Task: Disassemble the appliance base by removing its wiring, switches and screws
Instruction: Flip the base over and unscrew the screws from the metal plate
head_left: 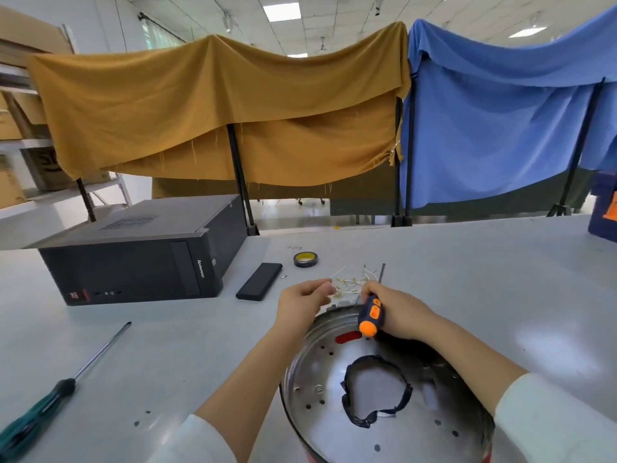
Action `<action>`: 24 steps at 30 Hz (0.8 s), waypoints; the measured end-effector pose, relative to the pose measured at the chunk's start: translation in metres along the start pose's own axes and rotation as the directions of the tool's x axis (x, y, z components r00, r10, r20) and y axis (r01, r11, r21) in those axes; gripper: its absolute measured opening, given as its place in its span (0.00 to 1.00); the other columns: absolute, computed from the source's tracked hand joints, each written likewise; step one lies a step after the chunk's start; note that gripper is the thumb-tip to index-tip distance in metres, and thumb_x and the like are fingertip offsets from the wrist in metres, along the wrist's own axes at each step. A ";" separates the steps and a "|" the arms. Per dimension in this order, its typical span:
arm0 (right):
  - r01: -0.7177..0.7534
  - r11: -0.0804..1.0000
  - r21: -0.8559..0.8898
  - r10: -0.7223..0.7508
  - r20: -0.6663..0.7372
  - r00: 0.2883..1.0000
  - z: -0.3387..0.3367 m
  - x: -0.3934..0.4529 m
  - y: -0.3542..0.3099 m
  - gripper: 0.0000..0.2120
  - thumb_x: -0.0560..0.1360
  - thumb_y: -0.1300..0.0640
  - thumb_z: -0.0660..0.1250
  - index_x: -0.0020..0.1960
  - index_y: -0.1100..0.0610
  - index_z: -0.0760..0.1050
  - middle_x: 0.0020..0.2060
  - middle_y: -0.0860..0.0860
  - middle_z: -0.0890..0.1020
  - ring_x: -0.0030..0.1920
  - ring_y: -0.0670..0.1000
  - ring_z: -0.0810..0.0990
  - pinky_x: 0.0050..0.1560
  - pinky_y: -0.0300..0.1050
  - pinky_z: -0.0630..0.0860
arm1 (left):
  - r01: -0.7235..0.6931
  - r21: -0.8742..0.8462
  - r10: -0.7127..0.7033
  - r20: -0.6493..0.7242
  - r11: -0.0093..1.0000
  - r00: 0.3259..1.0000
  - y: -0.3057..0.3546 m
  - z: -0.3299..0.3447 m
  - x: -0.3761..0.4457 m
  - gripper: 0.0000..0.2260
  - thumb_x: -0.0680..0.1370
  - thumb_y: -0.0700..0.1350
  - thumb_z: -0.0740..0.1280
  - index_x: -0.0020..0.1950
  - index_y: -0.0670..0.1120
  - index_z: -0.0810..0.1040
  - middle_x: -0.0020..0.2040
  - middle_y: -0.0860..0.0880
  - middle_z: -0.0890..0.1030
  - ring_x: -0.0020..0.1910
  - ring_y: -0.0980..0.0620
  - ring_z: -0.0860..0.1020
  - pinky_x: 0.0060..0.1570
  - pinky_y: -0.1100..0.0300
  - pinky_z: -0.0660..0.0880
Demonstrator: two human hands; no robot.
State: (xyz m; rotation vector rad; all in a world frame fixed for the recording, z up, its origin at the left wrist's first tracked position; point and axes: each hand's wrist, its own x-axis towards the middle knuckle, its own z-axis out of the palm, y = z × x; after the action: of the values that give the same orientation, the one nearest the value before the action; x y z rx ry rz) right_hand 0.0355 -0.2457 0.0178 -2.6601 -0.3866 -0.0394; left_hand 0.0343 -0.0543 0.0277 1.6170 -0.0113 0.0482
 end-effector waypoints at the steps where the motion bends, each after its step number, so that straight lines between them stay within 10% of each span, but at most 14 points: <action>1: -0.009 1.000 -0.013 0.009 0.002 1.000 0.001 0.000 0.002 0.15 0.70 0.56 0.63 0.45 0.39 0.60 0.40 0.46 0.78 0.41 0.51 0.77 0.43 0.49 0.72 | 0.056 -0.063 -0.056 0.000 0.996 0.998 0.001 -0.002 0.003 0.06 0.77 0.43 0.67 0.52 0.46 0.81 0.42 0.53 0.83 0.41 0.56 0.79 0.46 0.64 0.76; 4: -0.016 1.000 -0.004 0.016 0.004 1.000 0.001 0.001 0.002 0.13 0.71 0.56 0.62 0.46 0.40 0.61 0.40 0.47 0.79 0.41 0.51 0.76 0.41 0.47 0.72 | 0.157 -0.186 -0.160 0.002 0.970 0.987 0.002 -0.014 0.017 0.07 0.78 0.41 0.66 0.54 0.41 0.80 0.41 0.49 0.79 0.36 0.53 0.76 0.45 0.61 0.77; 8: -0.002 1.000 -0.020 0.002 -0.001 1.000 0.003 0.002 0.002 0.14 0.71 0.55 0.63 0.45 0.40 0.60 0.38 0.46 0.77 0.38 0.49 0.74 0.33 0.44 0.66 | 0.068 0.253 -0.046 -0.091 0.965 0.995 -0.012 -0.037 0.049 0.09 0.78 0.38 0.64 0.56 0.39 0.80 0.39 0.48 0.78 0.33 0.54 0.75 0.39 0.67 0.78; 15: 0.014 1.000 -0.028 -0.014 -0.010 1.000 0.005 0.005 0.006 0.16 0.70 0.57 0.63 0.44 0.39 0.57 0.37 0.47 0.78 0.37 0.50 0.75 0.32 0.44 0.66 | 0.018 0.818 0.075 -0.074 0.575 0.994 -0.043 -0.045 0.098 0.05 0.76 0.37 0.64 0.49 0.42 0.80 0.48 0.45 0.82 0.48 0.47 0.79 0.47 0.55 0.76; 24: 0.023 1.000 -0.006 -0.023 -0.009 1.000 0.007 0.006 0.005 0.18 0.69 0.59 0.63 0.45 0.40 0.57 0.35 0.45 0.76 0.36 0.49 0.74 0.31 0.44 0.63 | -0.122 0.905 0.089 0.094 0.408 0.992 -0.053 -0.038 0.140 0.06 0.78 0.39 0.63 0.49 0.45 0.80 0.51 0.47 0.81 0.51 0.48 0.77 0.51 0.53 0.74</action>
State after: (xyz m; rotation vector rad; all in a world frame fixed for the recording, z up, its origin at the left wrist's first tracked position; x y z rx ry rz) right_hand 0.0421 -0.2452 0.0101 -2.6600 -0.4150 -0.0603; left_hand 0.1751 -0.0111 -0.0182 2.7578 -0.1375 0.1491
